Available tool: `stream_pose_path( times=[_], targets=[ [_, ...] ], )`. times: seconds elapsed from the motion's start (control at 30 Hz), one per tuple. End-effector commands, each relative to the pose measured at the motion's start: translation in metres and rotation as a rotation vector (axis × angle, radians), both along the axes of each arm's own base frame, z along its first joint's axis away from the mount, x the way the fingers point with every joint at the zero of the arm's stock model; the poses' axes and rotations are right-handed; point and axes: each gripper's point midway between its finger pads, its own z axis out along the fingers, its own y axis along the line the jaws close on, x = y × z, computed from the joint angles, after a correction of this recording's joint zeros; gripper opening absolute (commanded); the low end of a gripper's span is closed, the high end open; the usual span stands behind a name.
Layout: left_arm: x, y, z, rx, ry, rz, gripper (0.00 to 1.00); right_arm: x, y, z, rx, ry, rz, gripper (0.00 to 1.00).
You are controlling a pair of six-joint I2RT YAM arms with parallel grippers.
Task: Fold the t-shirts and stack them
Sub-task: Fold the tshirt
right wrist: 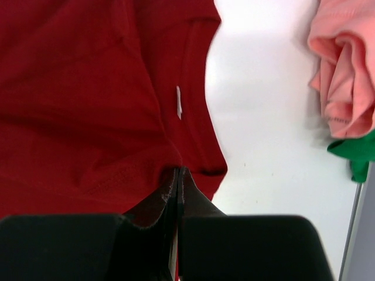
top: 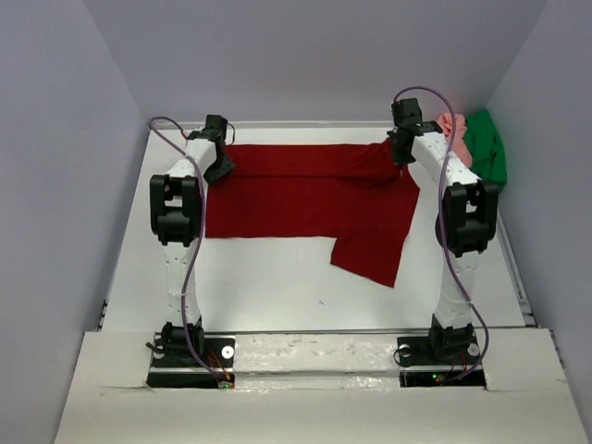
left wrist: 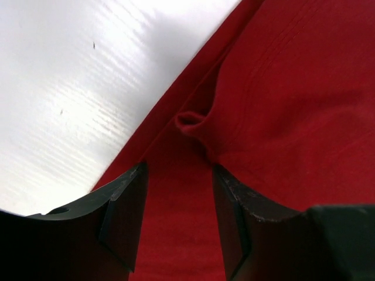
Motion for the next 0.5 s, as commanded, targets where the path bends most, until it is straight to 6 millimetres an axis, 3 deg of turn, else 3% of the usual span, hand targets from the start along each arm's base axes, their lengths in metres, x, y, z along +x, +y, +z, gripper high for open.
stream_pose_path(
  times=[0.0,0.3,0.47],
  targets=[
    [-0.001,-0.003,0.057,-0.061,-0.111,0.067,0.58,-0.02,-0.017,-0.02,-0.044,0.076,-0.115,0.0],
    [-0.005,-0.002,0.094,-0.06,-0.177,0.05,0.58,-0.054,-0.025,-0.084,-0.069,0.257,-0.241,0.0],
    [-0.004,0.0,0.119,-0.047,-0.229,0.024,0.58,-0.065,-0.027,-0.099,-0.073,0.294,-0.267,0.0]
  ],
)
